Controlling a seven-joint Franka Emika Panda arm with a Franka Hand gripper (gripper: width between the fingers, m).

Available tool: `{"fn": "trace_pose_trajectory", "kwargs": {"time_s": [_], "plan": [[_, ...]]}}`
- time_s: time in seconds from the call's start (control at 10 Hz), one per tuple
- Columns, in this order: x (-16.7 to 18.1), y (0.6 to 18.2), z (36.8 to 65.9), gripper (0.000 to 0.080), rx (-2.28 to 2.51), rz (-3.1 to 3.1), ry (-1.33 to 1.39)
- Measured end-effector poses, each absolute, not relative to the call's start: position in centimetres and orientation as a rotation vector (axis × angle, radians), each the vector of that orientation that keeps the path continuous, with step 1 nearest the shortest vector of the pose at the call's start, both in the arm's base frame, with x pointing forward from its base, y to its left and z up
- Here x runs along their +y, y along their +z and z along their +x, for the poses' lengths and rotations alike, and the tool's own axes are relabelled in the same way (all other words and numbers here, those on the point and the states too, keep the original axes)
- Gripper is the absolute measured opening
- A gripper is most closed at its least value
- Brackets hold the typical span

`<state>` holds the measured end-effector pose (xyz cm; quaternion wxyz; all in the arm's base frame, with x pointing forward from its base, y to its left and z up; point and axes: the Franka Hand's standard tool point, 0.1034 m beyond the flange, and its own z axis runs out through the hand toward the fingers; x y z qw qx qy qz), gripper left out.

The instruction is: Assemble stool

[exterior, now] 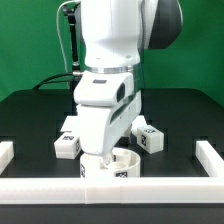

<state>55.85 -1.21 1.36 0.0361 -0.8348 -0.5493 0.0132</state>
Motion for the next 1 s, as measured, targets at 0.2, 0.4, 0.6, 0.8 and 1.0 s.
{"fn": "trace_pose_trajectory", "kwargs": {"time_s": [0.2,0.4,0.6,0.8,1.0], "plan": [[-0.88,1.3,56.02,0.0649,-1.694,-2.561,0.036],[-0.94,1.3,56.01,0.0522,-1.692,-2.562,0.036],[-0.96,1.31,56.03,0.0374,-1.692,-2.563,0.035],[-1.02,1.4,56.13,0.033,-1.692,-2.565,0.031],[-1.03,1.41,56.14,0.033,-1.692,-2.566,0.031]]}}
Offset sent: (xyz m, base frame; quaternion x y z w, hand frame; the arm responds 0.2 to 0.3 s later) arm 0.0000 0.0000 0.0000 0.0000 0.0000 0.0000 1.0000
